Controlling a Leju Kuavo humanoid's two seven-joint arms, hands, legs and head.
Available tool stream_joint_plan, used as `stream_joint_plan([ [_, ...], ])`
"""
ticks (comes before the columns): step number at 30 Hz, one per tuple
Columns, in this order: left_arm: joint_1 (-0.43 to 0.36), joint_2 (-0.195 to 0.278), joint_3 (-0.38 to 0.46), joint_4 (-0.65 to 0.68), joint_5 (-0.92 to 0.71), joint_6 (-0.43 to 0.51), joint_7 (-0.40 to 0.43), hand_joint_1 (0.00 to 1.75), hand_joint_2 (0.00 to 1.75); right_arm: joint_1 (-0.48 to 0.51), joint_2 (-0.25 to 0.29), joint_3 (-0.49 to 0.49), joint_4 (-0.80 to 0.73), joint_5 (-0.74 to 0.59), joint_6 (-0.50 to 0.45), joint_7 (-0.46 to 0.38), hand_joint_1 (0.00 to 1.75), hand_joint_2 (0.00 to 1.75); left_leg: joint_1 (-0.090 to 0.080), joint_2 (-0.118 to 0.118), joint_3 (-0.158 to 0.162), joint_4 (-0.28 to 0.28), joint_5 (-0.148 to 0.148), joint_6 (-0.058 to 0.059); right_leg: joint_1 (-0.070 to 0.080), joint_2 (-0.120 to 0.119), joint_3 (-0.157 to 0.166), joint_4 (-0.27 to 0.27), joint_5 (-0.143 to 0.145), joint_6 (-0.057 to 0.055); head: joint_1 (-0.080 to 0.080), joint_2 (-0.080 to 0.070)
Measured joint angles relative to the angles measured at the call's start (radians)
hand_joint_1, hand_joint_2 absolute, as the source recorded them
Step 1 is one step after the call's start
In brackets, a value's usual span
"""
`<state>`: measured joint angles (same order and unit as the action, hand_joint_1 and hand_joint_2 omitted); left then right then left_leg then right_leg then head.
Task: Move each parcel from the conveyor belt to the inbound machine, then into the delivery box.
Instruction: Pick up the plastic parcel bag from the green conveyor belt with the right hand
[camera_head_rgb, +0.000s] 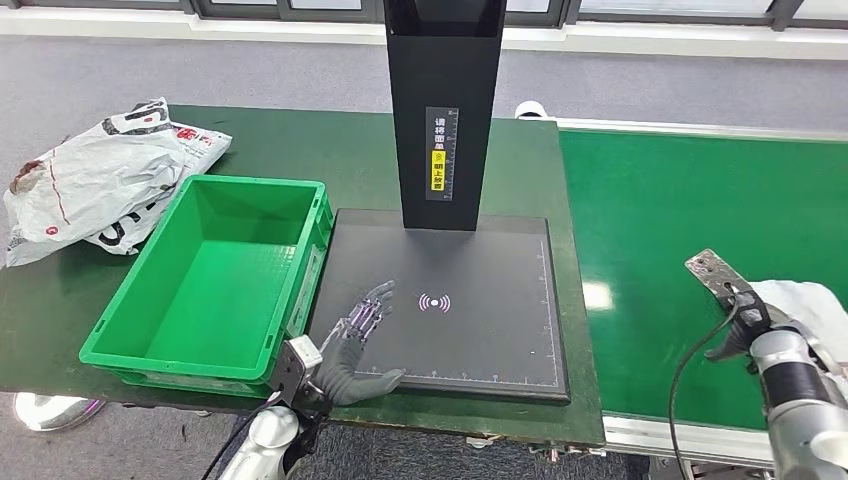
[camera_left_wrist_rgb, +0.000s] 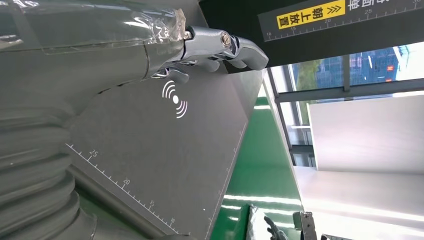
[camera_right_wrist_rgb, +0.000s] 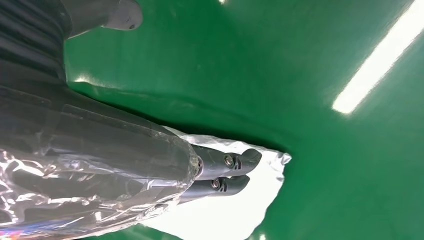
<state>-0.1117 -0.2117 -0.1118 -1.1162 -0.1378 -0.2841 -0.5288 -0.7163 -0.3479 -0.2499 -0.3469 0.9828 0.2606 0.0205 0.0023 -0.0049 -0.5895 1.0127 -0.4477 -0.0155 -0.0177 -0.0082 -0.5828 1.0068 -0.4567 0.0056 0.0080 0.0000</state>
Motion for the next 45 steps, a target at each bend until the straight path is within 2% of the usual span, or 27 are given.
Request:
stream_joint_plan([
  [10,0.007,-0.003,0.0,-0.027,-0.009,0.011,0.035,0.0,1.75,0.013,-0.003,-0.007,0.0,-0.045,-0.154,0.068,0.0,1.75,0.0,-0.001,0.0,0.0,0.0,0.0,0.0,0.0,-0.001,0.0,0.0,0.0,0.0,0.0],
  [17,0.017,-0.003,0.0,-0.049,-0.008,0.014,0.044,0.0,1.75,0.077,-0.019,-0.076,-0.001,-0.153,-0.194,0.033,0.0,1.75,0.0,-0.001,0.0,0.0,0.0,0.0,0.0,-0.001,-0.001,0.0,0.0,0.0,0.0,0.0],
  [23,0.031,-0.003,0.001,-0.065,0.002,0.022,0.042,0.0,1.75,0.151,-0.022,-0.19,-0.002,-0.268,-0.151,-0.085,0.0,1.75,0.0,-0.001,-0.001,0.0,0.0,0.0,0.0,-0.001,-0.001,0.0,0.0,0.0,0.0,0.0],
  [34,0.051,0.0,0.003,-0.066,0.02,0.046,0.011,0.0,1.75,0.21,-0.011,-0.284,0.002,-0.356,-0.07,-0.16,0.03,1.75,0.0,-0.001,-0.001,0.0,0.0,0.0,0.0,-0.001,-0.001,0.0,0.0,0.0,0.0,0.0],
  [38,0.053,0.0,0.007,-0.064,0.021,0.051,0.008,0.0,1.75,0.211,-0.008,-0.298,0.007,-0.362,-0.057,-0.161,1.75,1.75,0.0,-0.001,-0.001,0.0,0.0,0.0,0.0,-0.001,-0.001,0.0,0.0,0.0,0.0,0.0],
  [45,0.05,0.0,0.013,-0.058,0.023,0.052,0.008,0.0,1.75,0.204,-0.007,-0.325,0.011,-0.369,-0.058,-0.157,1.75,1.75,0.0,0.0,0.0,0.0,0.0,0.0,0.0,-0.001,0.0,0.0,0.0,0.0,0.0,0.0],
])
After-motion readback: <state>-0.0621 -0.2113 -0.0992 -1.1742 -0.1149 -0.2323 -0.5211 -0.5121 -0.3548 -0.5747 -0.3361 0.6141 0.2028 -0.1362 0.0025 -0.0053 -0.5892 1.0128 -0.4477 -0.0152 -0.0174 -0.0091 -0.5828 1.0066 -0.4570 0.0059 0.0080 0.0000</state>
